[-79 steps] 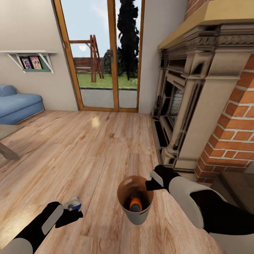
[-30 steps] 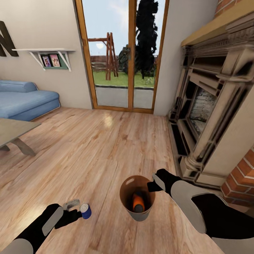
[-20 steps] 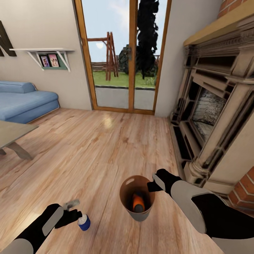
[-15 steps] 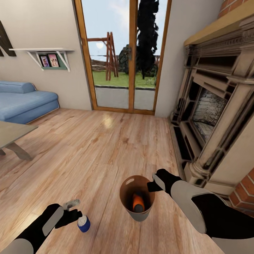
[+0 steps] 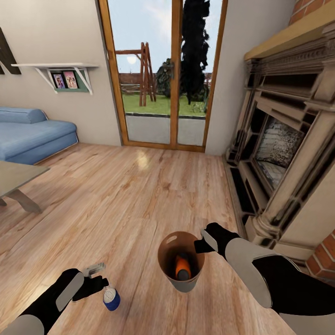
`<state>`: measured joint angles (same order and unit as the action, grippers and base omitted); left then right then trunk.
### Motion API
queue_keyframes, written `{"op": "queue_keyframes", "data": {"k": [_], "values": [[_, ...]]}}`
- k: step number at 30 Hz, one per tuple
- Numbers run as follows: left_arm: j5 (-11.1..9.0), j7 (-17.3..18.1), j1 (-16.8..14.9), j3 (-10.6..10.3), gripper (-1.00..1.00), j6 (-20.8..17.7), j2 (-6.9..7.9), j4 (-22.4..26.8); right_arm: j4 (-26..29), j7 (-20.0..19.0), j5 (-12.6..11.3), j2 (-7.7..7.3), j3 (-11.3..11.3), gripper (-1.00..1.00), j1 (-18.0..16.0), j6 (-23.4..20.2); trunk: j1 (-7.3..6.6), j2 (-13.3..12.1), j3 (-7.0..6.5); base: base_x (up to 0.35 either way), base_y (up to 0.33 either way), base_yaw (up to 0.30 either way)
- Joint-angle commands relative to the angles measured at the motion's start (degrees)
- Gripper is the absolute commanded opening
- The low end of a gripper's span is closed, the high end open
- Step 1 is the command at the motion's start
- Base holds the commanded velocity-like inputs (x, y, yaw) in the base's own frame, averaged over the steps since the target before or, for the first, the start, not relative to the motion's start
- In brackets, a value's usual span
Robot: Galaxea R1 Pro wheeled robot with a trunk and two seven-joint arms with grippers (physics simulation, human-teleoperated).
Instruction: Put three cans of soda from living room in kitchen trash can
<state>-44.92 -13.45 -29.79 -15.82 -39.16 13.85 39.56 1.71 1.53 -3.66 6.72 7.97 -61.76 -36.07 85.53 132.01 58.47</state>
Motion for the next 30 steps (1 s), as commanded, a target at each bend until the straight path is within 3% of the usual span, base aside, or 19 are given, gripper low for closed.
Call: {"op": "queue_keyframes", "data": {"k": [1,9,30], "values": [[0.0,0.0,0.0,0.0,1.00,0.0,0.02,0.0,0.0,-0.3,-0.7,0.02,-1.0,-1.00,0.0,0.0,0.00,0.0,-0.01,0.229,0.177,0.000],[0.0,0.0,0.0,0.0,1.00,0.0,-0.04,0.0,0.0,-0.3,-0.7,-0.01,-1.0,-1.00,0.0,0.1,0.00,0.0,-0.01,0.243,0.167,0.000],[0.0,0.0,0.0,-0.1,1.00,0.2,-0.05,0.0,0.0,-0.3,-0.6,0.04,-0.9,-1.00,0.0,0.1,0.00,0.0,-0.01,0.186,0.036,0.000]]}}
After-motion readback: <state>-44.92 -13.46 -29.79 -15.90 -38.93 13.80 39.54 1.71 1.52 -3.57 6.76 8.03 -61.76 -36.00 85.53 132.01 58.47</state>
